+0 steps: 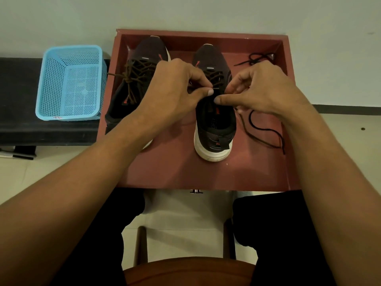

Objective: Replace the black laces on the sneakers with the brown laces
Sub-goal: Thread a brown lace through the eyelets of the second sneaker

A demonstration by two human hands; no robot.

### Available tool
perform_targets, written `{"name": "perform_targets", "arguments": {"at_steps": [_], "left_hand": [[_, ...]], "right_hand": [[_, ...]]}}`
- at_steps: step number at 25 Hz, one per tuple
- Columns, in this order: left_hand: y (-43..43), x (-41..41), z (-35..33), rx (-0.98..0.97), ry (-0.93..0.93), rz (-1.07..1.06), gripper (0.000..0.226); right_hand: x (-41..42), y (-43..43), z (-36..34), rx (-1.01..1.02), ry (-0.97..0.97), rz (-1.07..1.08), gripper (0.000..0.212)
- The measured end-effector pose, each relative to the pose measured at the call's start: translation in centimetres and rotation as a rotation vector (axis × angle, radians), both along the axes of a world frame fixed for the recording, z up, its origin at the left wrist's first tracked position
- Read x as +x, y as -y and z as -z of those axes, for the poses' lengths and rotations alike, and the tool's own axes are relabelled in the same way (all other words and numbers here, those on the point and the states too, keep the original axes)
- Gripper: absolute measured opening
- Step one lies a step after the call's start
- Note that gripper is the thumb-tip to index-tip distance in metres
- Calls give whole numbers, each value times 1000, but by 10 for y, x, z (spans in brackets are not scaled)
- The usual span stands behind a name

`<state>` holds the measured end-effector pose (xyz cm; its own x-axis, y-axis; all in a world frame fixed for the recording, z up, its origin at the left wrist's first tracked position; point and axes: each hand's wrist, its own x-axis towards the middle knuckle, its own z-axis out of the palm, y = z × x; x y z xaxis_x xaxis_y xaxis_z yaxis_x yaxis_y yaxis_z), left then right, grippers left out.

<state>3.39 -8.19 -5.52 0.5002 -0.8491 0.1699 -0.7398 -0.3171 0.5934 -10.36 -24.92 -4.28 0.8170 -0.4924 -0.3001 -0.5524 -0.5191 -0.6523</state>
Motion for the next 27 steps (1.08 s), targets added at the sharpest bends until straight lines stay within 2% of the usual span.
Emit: {"name": "perform_targets", "arguments": {"at_steps": [3,7,11,27], "left_hand": [[3,-4,0,24,30,37,14],[9,-9,5,65,56,2,8],[12,-8,12,96,60,-77,7],[18,-14,12,99,132,-63,9]], "right_hand": [[3,-2,1,-32,12,44,19],[0,0,0,271,69,139,13],[2,0,3,398,86,183,6],[1,-5,-2,353,76,168,7]]}}
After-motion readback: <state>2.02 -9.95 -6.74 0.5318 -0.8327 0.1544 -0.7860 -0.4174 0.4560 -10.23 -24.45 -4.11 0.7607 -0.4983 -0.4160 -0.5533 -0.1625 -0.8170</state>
